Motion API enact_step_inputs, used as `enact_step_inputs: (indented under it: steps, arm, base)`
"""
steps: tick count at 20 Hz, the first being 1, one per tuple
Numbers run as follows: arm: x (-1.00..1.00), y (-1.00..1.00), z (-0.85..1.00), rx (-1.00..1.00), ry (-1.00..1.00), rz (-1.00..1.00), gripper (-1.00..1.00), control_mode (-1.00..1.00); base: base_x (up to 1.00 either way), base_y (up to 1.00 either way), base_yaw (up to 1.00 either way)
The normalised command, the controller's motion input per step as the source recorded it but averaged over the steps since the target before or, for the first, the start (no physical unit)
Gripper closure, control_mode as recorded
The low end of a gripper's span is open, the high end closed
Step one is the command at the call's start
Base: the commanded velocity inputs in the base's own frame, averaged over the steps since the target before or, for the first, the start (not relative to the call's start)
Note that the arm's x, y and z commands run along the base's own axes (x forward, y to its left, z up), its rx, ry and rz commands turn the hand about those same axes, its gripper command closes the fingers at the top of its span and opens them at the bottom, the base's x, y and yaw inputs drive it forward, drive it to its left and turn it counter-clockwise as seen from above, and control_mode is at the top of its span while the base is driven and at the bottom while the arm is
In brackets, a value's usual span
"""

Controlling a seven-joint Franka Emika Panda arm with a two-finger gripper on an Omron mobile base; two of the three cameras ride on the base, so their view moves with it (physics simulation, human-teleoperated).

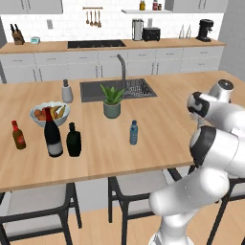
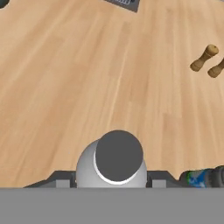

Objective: Move the plastic bottles in the middle to the plastics group, and the glass bottles in the middle to the glass group.

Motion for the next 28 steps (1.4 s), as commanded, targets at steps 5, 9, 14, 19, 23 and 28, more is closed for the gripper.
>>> enact_step_inputs:
  steps: [5,9,14,19,23,28]
  arm:
    - [0.35,-0.41,-0.33,0.02,0.04,-0.02,1.00,-1.00]
    - [0.04,-0.46,-0.13,0.14,0.00,0.00,1.00,-1.00]
    - [0.04,-0.37,-0.56,0.03,0.00,-0.03,1.00,-1.00]
    - [0.04,-0.19,-0.10,0.00,-0.08,-0.06,1.00,-1.00]
    - [0.00,-0.21,0.00,0.00,-0.10,-0.14,1.00,-1.00]
    - [-0.01,-0.07,-0.01,0.00,-0.05,-0.14,1.00,-1.00]
  base:
    - [0.00,0.00,0.00]
    - [0.00,0.00,0.00]
    - [0.00,0.00,0.00]
    - [0.00,0.00,0.00]
    - [0.00,0.00,0.00]
    - [0.00,0.00,0.00]
